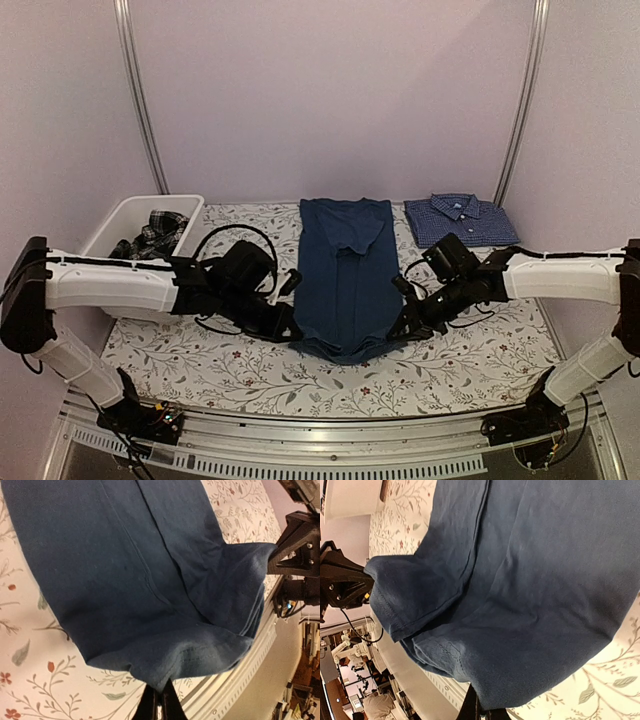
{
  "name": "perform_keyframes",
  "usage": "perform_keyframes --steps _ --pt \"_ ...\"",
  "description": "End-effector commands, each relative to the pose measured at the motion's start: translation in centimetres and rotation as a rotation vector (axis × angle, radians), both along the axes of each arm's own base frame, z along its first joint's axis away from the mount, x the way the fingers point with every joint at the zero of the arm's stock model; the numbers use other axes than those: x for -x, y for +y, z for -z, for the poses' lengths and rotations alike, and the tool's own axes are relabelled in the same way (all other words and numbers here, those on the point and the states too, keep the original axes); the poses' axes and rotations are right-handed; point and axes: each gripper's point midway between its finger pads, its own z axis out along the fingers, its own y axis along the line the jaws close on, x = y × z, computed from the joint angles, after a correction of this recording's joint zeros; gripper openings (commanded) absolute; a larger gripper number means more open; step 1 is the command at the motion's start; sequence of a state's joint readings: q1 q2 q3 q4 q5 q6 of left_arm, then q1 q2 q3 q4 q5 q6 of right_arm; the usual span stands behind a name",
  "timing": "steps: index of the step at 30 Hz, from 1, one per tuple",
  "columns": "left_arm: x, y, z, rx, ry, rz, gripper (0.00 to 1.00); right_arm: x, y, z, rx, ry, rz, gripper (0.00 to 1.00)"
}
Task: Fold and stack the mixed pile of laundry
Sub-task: Fold the rectangle-folded T-shirt at the center of the board.
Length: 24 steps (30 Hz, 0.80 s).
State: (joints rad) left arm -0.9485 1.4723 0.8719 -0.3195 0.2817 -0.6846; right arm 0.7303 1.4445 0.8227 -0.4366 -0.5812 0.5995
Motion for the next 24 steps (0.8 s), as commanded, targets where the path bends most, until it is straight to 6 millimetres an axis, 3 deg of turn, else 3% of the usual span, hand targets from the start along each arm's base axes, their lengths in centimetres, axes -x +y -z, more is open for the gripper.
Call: perform_keyframes --steps 1,10,16,24 --pt "-3.8 0.2 0.6 -0.056 -0.049 0.017 0.00 -4.4 -0.4 -0.3 0.030 -0.089 0.002 0.00" --pt "-14.5 1.3 0.3 -0.080 -0.148 -0.093 0.00 -14.1 -1.9 0.0 0.050 -0.185 0.082 0.00" --pt "-20.6 0.4 0.8 -0.077 -0.189 -0.116 0.00 -19.9 -2.6 0.9 0.049 -0.235 0.113 0.00" --pt "-25.9 0.2 2.5 -0.082 -0.213 -0.148 0.00 -25.6 -2.5 2.4 0.032 -0.262 0.136 0.00"
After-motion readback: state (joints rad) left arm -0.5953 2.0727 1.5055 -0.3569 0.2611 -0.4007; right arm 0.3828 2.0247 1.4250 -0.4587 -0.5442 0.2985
